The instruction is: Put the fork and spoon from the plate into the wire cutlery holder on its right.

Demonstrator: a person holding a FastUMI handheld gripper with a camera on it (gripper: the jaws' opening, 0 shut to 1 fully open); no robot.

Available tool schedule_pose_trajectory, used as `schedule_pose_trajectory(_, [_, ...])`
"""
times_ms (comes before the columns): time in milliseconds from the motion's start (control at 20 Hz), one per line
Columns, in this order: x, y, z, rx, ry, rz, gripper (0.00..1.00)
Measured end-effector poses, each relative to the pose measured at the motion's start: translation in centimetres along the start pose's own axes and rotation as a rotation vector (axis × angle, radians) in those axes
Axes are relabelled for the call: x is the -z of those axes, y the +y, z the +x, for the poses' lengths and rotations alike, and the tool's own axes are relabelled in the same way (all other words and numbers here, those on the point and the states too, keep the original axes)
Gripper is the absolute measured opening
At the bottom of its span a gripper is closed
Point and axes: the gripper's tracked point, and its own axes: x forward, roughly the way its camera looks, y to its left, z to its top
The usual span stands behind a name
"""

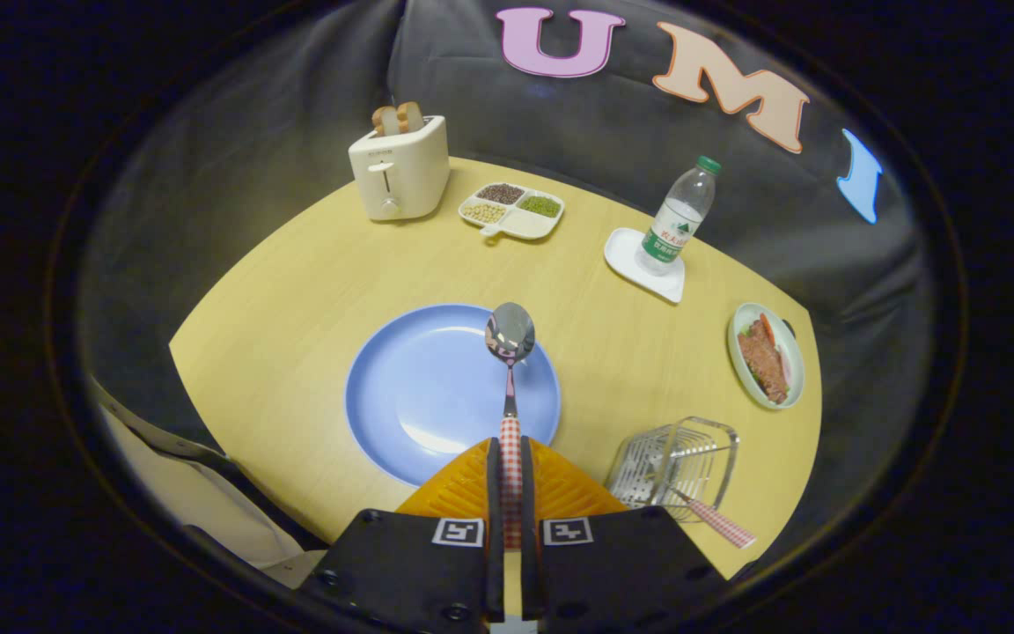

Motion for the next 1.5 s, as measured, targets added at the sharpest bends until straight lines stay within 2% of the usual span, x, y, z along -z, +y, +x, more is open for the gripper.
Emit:
schedule_pose_trajectory(550, [2.1,-9.2,-5.0,0.000,0.116,-0.118,0.11])
schedule_pose_trajectory(900, [4.1,-13.5,-7.3,-0.038,0.265,-0.199,0.10])
schedule_pose_trajectory(1250, [6.8,-15.2,-6.7,-0.062,0.422,-0.227,0.10])
schedule_pose_trajectory(1500, [7.3,-15.5,-4.8,-0.104,0.508,-0.200,0.10])
